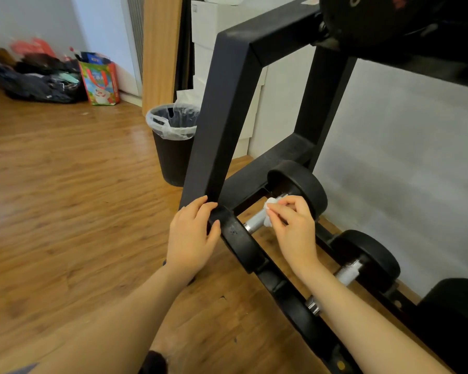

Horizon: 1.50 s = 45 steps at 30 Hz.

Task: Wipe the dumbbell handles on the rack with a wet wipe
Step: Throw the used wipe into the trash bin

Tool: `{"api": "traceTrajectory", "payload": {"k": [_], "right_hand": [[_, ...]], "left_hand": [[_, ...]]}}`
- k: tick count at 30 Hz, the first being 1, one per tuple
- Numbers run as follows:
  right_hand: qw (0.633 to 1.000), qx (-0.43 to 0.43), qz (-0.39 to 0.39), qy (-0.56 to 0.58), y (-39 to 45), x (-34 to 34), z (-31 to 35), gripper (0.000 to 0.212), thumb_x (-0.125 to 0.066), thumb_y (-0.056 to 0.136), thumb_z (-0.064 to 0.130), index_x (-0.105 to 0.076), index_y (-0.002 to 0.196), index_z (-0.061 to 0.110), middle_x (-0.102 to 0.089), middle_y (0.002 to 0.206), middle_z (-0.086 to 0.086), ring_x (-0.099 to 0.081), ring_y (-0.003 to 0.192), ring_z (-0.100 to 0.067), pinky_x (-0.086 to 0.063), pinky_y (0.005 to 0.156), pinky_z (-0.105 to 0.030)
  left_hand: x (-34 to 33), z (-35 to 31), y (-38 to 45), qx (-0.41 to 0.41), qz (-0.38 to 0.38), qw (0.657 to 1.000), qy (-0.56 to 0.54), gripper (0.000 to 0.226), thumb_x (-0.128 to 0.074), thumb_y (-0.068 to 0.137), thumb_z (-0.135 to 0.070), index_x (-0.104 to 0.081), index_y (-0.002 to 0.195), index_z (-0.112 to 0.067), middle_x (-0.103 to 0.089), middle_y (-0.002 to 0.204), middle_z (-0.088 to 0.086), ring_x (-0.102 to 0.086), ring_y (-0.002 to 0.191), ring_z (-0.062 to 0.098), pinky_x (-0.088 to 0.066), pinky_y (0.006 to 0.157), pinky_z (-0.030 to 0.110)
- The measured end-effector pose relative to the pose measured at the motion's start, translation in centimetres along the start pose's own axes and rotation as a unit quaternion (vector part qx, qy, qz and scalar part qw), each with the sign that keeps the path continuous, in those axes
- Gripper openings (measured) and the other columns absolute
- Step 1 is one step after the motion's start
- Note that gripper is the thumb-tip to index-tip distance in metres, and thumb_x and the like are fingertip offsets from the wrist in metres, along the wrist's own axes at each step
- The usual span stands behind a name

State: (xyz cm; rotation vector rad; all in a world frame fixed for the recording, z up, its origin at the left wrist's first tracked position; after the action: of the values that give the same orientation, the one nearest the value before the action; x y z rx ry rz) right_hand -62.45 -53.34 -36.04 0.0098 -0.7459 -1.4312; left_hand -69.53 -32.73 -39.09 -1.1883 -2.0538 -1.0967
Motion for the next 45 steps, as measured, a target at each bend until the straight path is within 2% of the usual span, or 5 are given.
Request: {"api": "traceTrajectory", "payload": {"k": [9,16,26,36,45], "right_hand": [[0.993,0.09,-0.01,-0.076,0.5,-2.2,5.2,0.015,-0.066,0.091,0.015,-0.072,0.103,0.007,-0.054,0.108,0.001,-0.056,0.091,-0.007,-0.05,0.078,-0.017],[0.991,0.085,0.019,-0.097,1.3,-6.5,5.5,0.016,-0.069,0.087,0.013,-0.074,0.101,0.007,-0.053,0.105,0.006,-0.049,0.092,0.002,-0.043,0.08,-0.004],[0.995,-0.01,0.088,-0.047,10.4,-6.2,18.9,0.015,-0.066,0.092,0.017,-0.072,0.103,0.008,-0.055,0.102,0.004,-0.06,0.091,-0.02,-0.055,0.072,-0.037],[0.974,-0.164,0.131,0.09,24.3,-6.1,34.9,0.006,-0.065,0.093,0.015,-0.066,0.097,0.01,-0.055,0.091,0.016,-0.059,0.093,-0.008,-0.046,0.076,-0.013],[0.99,-0.055,0.123,-0.037,36.0,-10.9,41.5,0.013,-0.066,0.091,0.011,-0.072,0.102,0.009,-0.054,0.106,0.006,-0.055,0.095,-0.012,-0.045,0.082,-0.015]], "left_hand": [[3.4,1.2,4.0,0.006,-0.006,0.999,0.042,0.041,-0.057,0.096,-0.018,-0.056,0.136,-0.011,-0.053,0.142,0.008,-0.048,0.132,0.024,-0.039,0.108,0.039],[3.9,4.3,6.9,0.013,0.015,1.0,0.017,0.038,-0.059,0.092,-0.009,-0.06,0.13,-0.007,-0.06,0.134,0.01,-0.055,0.124,0.027,-0.04,0.104,0.035],[18.6,1.4,14.1,0.048,0.062,0.996,0.048,0.048,-0.047,0.095,-0.029,-0.055,0.138,-0.007,-0.053,0.14,0.023,-0.053,0.126,0.041,-0.046,0.101,0.053],[36.2,-1.3,26.1,0.063,0.096,0.99,0.076,0.053,-0.038,0.095,-0.037,-0.051,0.142,-0.015,-0.05,0.144,0.019,-0.05,0.13,0.038,-0.043,0.104,0.057],[42.1,2.4,38.7,0.053,0.123,0.985,0.111,0.047,-0.048,0.101,-0.03,-0.044,0.148,-0.022,-0.036,0.156,0.015,-0.035,0.143,0.033,-0.023,0.116,0.048]]}}
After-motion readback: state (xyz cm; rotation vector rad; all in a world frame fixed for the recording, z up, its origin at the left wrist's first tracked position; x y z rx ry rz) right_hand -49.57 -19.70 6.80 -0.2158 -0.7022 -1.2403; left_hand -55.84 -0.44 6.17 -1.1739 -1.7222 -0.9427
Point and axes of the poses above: each hand's wrist, its own y-axis towards the middle knuckle, its own x-axis out of the back of the hand, z = x × y, the point moved 10 cm from there along y, towards the middle knuckle
